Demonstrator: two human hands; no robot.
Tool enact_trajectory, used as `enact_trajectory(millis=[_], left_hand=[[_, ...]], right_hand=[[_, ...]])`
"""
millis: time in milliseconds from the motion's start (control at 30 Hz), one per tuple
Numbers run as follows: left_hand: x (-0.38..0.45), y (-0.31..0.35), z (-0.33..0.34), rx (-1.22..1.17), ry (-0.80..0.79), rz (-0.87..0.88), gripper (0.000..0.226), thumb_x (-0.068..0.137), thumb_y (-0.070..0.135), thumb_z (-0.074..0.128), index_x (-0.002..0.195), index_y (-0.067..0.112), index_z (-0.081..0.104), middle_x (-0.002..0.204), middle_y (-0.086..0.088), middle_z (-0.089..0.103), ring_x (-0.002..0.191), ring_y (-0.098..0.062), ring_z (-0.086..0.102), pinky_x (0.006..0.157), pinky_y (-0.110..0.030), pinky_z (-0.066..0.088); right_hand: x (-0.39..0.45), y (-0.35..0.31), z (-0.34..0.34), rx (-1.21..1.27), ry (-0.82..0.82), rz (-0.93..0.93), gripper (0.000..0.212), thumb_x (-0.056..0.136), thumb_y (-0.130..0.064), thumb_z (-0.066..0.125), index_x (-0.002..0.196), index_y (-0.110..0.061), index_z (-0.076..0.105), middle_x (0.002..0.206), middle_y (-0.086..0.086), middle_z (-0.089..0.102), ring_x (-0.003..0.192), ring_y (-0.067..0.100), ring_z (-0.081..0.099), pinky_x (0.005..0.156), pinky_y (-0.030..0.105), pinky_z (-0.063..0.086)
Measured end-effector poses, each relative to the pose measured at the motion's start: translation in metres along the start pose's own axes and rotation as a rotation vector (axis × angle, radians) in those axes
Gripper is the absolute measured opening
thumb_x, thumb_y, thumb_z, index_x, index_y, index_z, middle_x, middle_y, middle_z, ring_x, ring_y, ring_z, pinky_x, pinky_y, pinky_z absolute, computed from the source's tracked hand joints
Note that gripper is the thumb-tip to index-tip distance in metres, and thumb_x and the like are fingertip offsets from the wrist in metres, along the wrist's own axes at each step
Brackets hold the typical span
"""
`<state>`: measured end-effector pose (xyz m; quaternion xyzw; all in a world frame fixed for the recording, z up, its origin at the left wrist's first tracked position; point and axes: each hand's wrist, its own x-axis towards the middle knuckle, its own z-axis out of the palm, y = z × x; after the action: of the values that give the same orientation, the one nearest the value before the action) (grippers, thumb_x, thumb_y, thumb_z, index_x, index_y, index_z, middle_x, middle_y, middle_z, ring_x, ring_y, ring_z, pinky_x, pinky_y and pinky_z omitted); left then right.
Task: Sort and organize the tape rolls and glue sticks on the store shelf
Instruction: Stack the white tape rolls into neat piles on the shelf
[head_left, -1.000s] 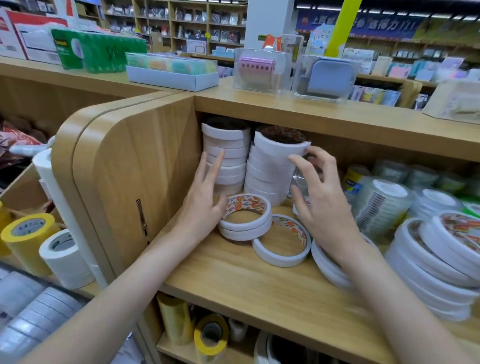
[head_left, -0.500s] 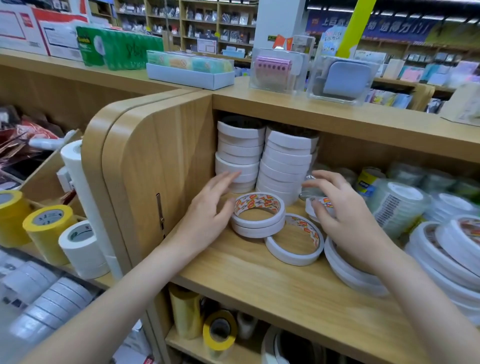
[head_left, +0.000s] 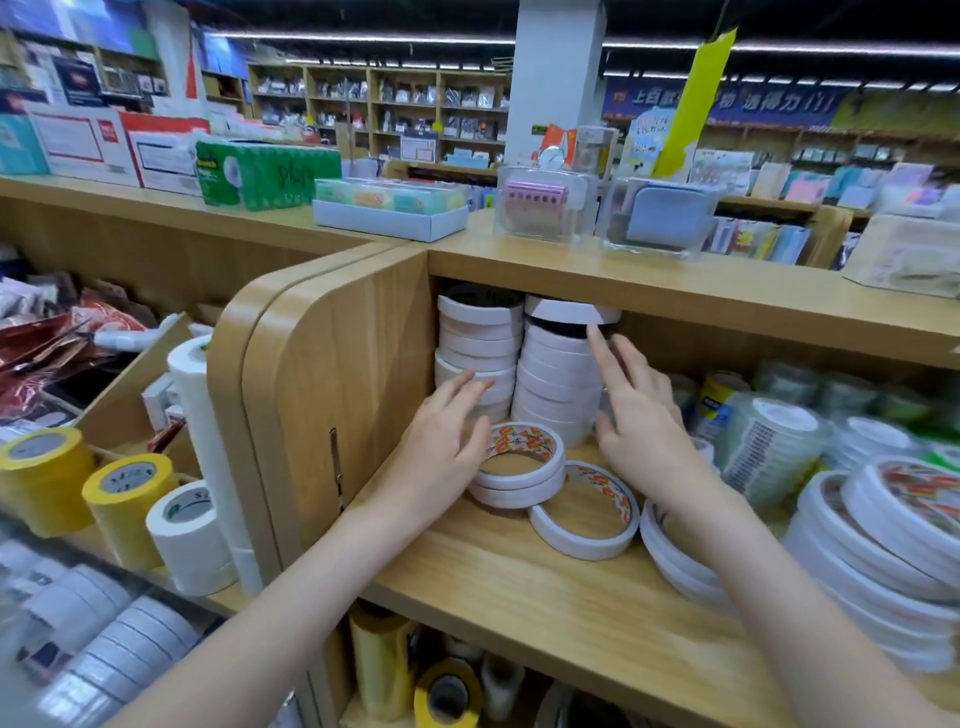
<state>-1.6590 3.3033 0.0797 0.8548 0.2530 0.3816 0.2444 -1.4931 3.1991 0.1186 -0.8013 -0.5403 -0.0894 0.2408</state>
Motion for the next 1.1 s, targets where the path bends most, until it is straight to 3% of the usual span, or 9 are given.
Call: enact_trajectory(millis=[433,500,567,667,800,867,967,1033,1100], left_hand=[[-0.019,-0.004,0.001,-0.028,-0.036,0.043,0.039,0.095,0.022,0.047,0.134,0.017,0.048,0.136,0.006,0.044,0.128,-0.006,0.037,0.102,-0.006,0.021],[-0.025,-0.008,0.001,-0.031,-0.128,0.035,0.043,0.088,0.039,0.044,0.126,0.021,0.055,0.133,0.012,0.041,0.125,-0.001,0.037,0.103,-0.013,0.024],[-0.030,-0.011,0.001,-0.034,-0.226,0.019,0.051,0.079,0.057,0.042,0.115,0.025,0.060,0.132,0.015,0.040,0.124,0.001,0.036,0.101,-0.014,0.023],[-0.030,-0.014,0.004,0.001,-0.277,0.039,0.048,0.072,0.061,0.046,0.099,0.024,0.058,0.127,0.009,0.048,0.119,-0.004,0.043,0.096,-0.013,0.027],[-0.024,-0.013,0.001,-0.101,-0.320,-0.009,0.021,0.074,0.048,0.057,0.082,0.030,0.050,0.108,0.000,0.057,0.105,-0.011,0.052,0.088,-0.016,0.034],[-0.022,-0.013,-0.007,-0.204,-0.306,-0.055,0.020,0.072,0.049,0.059,0.078,0.030,0.053,0.101,-0.006,0.061,0.092,-0.008,0.052,0.081,-0.017,0.038],[-0.027,-0.016,-0.020,-0.209,-0.311,-0.081,0.029,0.071,0.050,0.058,0.081,0.022,0.058,0.102,-0.007,0.061,0.091,-0.013,0.054,0.085,-0.026,0.040],[-0.032,-0.018,-0.026,-0.130,-0.309,-0.078,0.032,0.073,0.047,0.057,0.086,0.018,0.058,0.099,-0.002,0.057,0.092,-0.016,0.054,0.086,-0.028,0.039],[-0.037,-0.019,-0.030,-0.081,-0.298,-0.088,0.034,0.074,0.047,0.054,0.088,0.017,0.058,0.097,0.004,0.054,0.089,-0.014,0.053,0.081,-0.026,0.039]], right_hand=[[-0.009,0.000,-0.007,-0.065,0.049,-0.015,0.066,0.089,-0.004,0.046,0.146,-0.024,0.020,0.149,0.009,0.020,0.132,0.030,0.017,0.105,0.048,0.027],[-0.016,0.002,-0.009,0.005,0.079,-0.105,0.059,0.088,-0.001,0.046,0.142,-0.019,0.032,0.143,0.009,0.030,0.128,0.027,0.025,0.104,0.039,0.028],[-0.026,0.004,-0.012,0.076,0.046,-0.198,0.047,0.089,0.001,0.046,0.133,-0.016,0.046,0.135,0.006,0.041,0.123,0.021,0.034,0.098,0.020,0.025],[-0.042,0.006,-0.019,0.137,-0.028,-0.282,0.027,0.092,-0.007,0.048,0.115,-0.015,0.061,0.117,0.000,0.054,0.112,0.015,0.045,0.084,0.010,0.024],[-0.059,0.011,-0.025,0.030,-0.269,-0.320,0.022,0.089,-0.031,0.057,0.110,-0.025,0.060,0.096,-0.016,0.055,0.096,0.009,0.041,0.085,0.027,0.033],[-0.063,0.013,-0.022,-0.103,-0.362,-0.296,0.022,0.087,-0.034,0.058,0.107,-0.026,0.058,0.100,-0.014,0.058,0.099,0.009,0.041,0.092,0.030,0.031],[-0.065,0.014,-0.015,-0.224,-0.367,-0.301,0.014,0.088,-0.030,0.055,0.098,-0.022,0.059,0.099,-0.011,0.059,0.102,0.013,0.043,0.095,0.032,0.028],[-0.064,0.015,-0.017,-0.132,-0.345,-0.313,0.008,0.089,-0.027,0.057,0.093,-0.021,0.059,0.086,-0.015,0.056,0.093,0.007,0.043,0.088,0.031,0.031],[-0.061,0.016,-0.023,0.047,-0.328,-0.299,0.002,0.088,-0.021,0.060,0.090,-0.022,0.059,0.073,-0.018,0.048,0.078,-0.002,0.045,0.074,0.020,0.034]])
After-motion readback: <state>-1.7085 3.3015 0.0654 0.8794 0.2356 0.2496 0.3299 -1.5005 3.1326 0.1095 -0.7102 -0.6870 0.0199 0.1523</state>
